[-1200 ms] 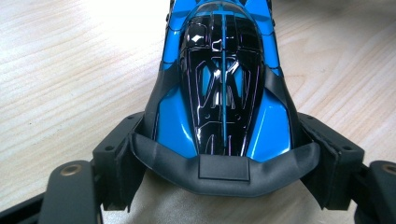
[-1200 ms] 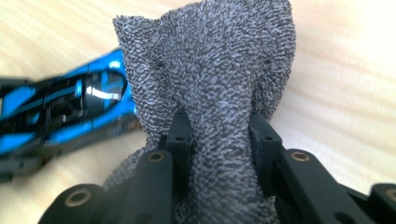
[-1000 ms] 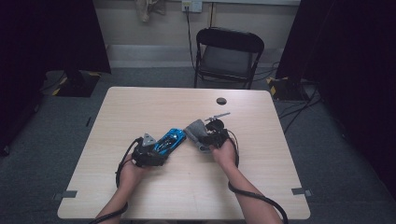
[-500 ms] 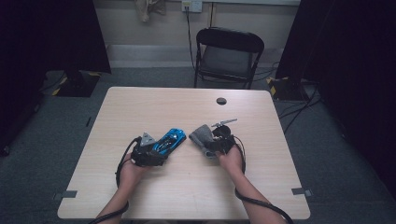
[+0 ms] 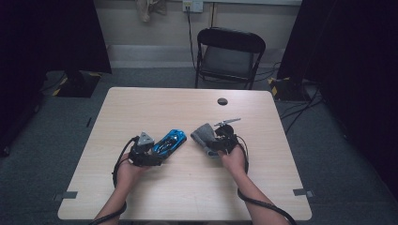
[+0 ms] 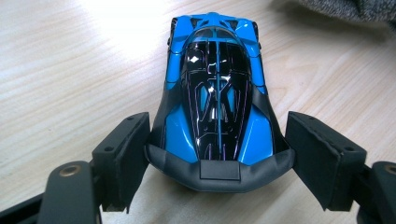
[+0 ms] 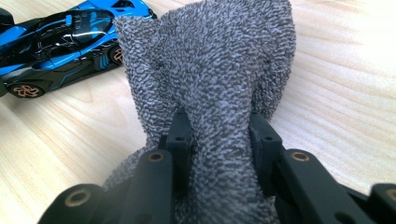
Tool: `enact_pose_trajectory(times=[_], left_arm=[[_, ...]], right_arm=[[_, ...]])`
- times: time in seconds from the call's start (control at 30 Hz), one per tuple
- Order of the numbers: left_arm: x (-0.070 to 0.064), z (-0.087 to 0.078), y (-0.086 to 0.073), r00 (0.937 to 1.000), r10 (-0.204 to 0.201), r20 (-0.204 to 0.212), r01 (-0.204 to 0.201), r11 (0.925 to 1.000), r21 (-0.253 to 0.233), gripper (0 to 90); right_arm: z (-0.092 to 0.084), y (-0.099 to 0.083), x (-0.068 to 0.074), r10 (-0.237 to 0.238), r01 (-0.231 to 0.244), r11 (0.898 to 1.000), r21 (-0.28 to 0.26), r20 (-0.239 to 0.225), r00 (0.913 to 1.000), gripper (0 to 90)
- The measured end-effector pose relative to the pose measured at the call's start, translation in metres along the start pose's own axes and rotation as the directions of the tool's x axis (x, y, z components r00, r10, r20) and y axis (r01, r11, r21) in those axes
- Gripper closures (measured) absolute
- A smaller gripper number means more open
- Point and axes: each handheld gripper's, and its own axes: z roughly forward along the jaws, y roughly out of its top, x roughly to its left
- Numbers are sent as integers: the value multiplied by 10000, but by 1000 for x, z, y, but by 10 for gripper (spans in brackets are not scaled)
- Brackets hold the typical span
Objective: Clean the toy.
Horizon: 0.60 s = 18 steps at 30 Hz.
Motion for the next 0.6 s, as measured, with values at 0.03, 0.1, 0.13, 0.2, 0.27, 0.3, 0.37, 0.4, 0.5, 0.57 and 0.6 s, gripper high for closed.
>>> enact_pose_trajectory(times=[0.03, 0.1, 0.13, 0.2, 0.27, 0.3, 0.37, 0.4, 0.5, 0.57, 0.6], left_arm=[[0, 0, 0, 10000, 0, 0, 0, 10000, 0, 238], [0, -1, 1, 9999, 131, -24, -131, 9998, 136, 238], [-1, -1, 1, 9999, 104, -17, -104, 9998, 146, 238], [-1, -1, 1, 9999, 110, 25, -110, 9999, 104, 236], [0, -1, 1, 9999, 130, 87, -131, 9999, 99, 232], [0, -2, 0, 9999, 19, 140, -19, 10000, 17, 229], [1, -3, 2, 9998, -4, 212, 7, 9999, -153, 203], [2, -5, 3, 9992, -53, 388, 61, 9998, -201, 188], [3, -9, 5, 9984, -1, 562, 13, 9998, -218, 161], [3, -11, 8, 9980, 54, 624, -39, 9997, -248, 151], [2, -13, 10, 9982, 248, 539, -234, 9994, -262, 155]], right_arm=[[0, 0, 0, 0, 0, 10000, 0, 0, 10000, 674], [-1, 0, -1, -28, 28, 10000, -25, 56, 10000, 674], [-2, 0, -1, -48, 48, 10000, -23, 78, 10000, 674], [-1, 0, -3, -87, 87, 10000, 1, 95, 9999, 674], [-1, -1, -4, -69, 69, 10000, -5, 96, 9999, 674], [-2, -1, -4, -71, 71, 10000, -4, 87, 9999, 674], [-2, -1, -4, -51, 51, 10000, -25, 51, 10000, 674], [-2, -1, -4, -54, 54, 10000, -14, 49, 10000, 674], [-3, -1, -4, -11, 11, 10000, -14, 47, 10000, 674], [-4, -1, -5, -36, 36, 10000, -19, 52, 10000, 675], [-4, -1, -5, -71, 71, 10000, -40, 59, 10000, 674]])
